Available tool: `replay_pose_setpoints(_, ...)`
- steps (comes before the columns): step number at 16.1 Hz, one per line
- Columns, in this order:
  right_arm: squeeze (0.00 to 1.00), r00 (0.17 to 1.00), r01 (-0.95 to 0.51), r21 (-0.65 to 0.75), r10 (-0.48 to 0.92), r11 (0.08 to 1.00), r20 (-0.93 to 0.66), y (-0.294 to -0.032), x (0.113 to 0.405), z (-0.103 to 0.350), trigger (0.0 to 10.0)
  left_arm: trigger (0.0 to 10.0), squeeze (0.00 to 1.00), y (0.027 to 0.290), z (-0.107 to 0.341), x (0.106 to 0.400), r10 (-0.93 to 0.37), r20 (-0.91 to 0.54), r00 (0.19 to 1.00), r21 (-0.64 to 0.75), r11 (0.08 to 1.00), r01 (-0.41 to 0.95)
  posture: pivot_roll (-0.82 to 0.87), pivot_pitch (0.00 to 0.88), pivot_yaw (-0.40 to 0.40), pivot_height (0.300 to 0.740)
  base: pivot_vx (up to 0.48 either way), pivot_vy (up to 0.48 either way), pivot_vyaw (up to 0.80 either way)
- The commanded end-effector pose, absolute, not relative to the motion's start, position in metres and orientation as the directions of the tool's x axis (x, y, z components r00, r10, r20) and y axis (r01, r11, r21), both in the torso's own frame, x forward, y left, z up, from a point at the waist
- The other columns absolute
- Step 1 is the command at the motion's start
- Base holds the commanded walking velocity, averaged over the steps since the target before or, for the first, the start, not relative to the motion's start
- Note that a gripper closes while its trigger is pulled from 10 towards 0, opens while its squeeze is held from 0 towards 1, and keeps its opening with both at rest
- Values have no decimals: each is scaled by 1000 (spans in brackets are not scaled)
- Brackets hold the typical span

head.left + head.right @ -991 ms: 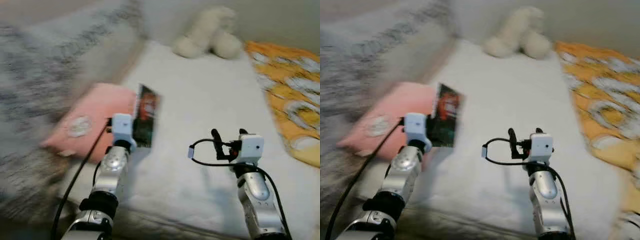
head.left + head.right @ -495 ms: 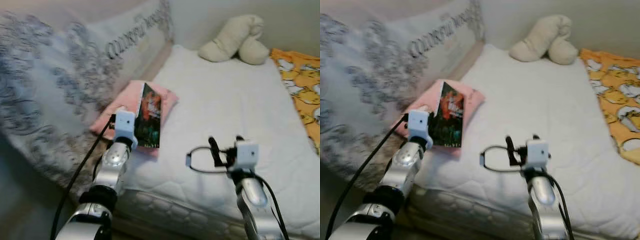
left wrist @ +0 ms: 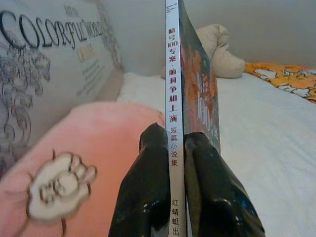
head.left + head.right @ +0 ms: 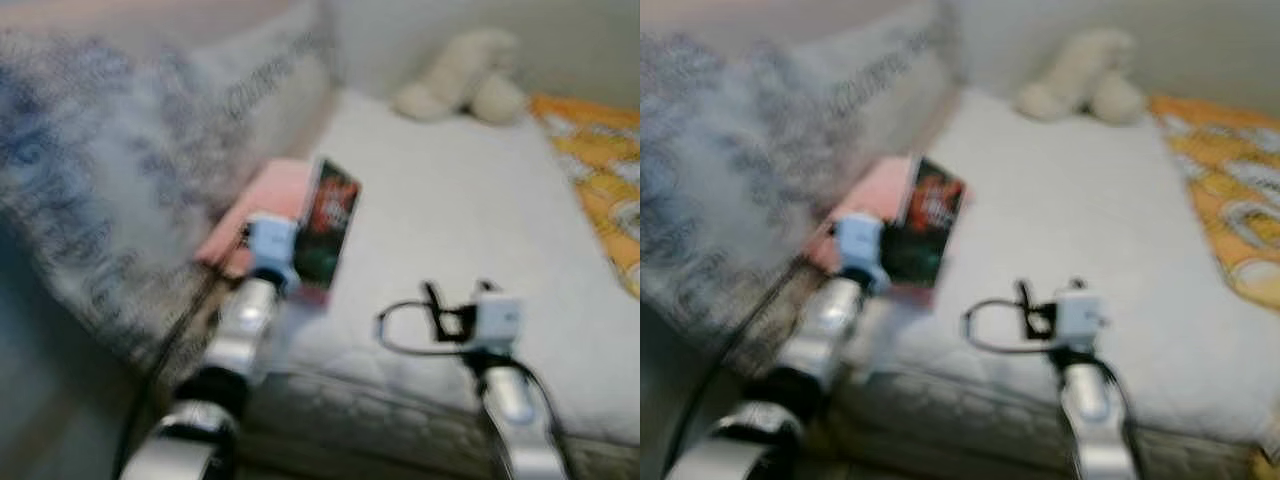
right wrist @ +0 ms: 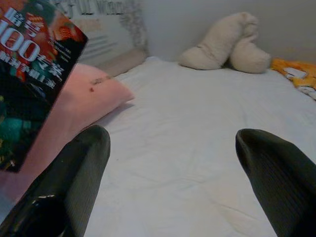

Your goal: Clean up the room

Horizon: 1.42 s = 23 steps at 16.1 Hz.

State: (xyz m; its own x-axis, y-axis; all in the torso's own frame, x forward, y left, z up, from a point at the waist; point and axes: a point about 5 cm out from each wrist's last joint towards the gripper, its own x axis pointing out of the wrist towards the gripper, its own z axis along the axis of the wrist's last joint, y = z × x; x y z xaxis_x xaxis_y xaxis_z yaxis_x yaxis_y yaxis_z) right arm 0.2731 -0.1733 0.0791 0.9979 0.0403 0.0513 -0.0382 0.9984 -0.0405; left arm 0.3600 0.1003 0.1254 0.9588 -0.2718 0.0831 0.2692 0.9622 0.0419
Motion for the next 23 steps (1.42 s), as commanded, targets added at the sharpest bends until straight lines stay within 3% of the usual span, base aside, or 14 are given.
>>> replay_pose_setpoints(1,0,997,-1,-57,6,998,77,-186,273,86,10000,10000,0,82,149,365,-325,175,929,46,946,322,-10,0,30,731,469,0,0)
replay_pose_setpoints(6,0,997,4,-57,0,998,73,-187,270,86,10000,10000,0,78,151,364,-352,182,918,34,935,352,-13,0,24,731,472,0,0)
replay_pose_setpoints(8,0,998,3,-57,1,998,70,-189,266,87,10000,10000,0,62,149,368,-419,114,901,-17,906,424,-25,0,8,731,236,0,0)
replay_pose_setpoints(10,0,998,1,-67,3,998,56,-195,258,88,10000,10000,0,40,143,371,-523,-7,852,-154,843,516,-44,0,-14,731,0,0,0)
replay_pose_setpoints(12,0,1000,-10,-108,12,994,26,-211,233,95,10000,10000,0,1,144,365,-671,-61,739,-306,717,626,-132,94,-80,731,0,0,0)
replay_pose_setpoints(13,0,1000,-13,-119,16,993,18,-213,229,96,10000,10000,0,-5,143,363,-684,-77,725,-322,705,631,-132,94,-80,731,0,0,0)
replay_pose_setpoints(14,0,1000,-22,-147,22,989,-1,-223,212,104,10000,10000,0,-19,137,357,-705,-104,702,-481,653,585,-202,171,-139,731,0,0,0)
replay_pose_setpoints(15,0,999,-47,-172,42,984,-29,-225,197,112,10000,10000,0,-25,124,351,-687,-151,711,-662,604,444,-228,184,-154,731,0,0,0)
replay_pose_setpoints(18,0,993,-109,-173,101,979,-53,-213,185,123,10000,10000,0,-4,88,344,-544,-330,771,-628,737,251,-282,218,-185,731,0,0,0)
replay_pose_setpoints(20,0,990,-138,-176,129,975,-63,-207,181,126,10000,10000,0,10,76,342,-494,-385,780,-562,796,227,-291,226,-192,731,0,0,0)
replay_pose_setpoints(23,0,988,-136,-166,122,977,-94,-206,177,126,10000,10000,0,35,104,367,-394,-299,869,-224,914,338,-256,231,-179,731,0,0,0)
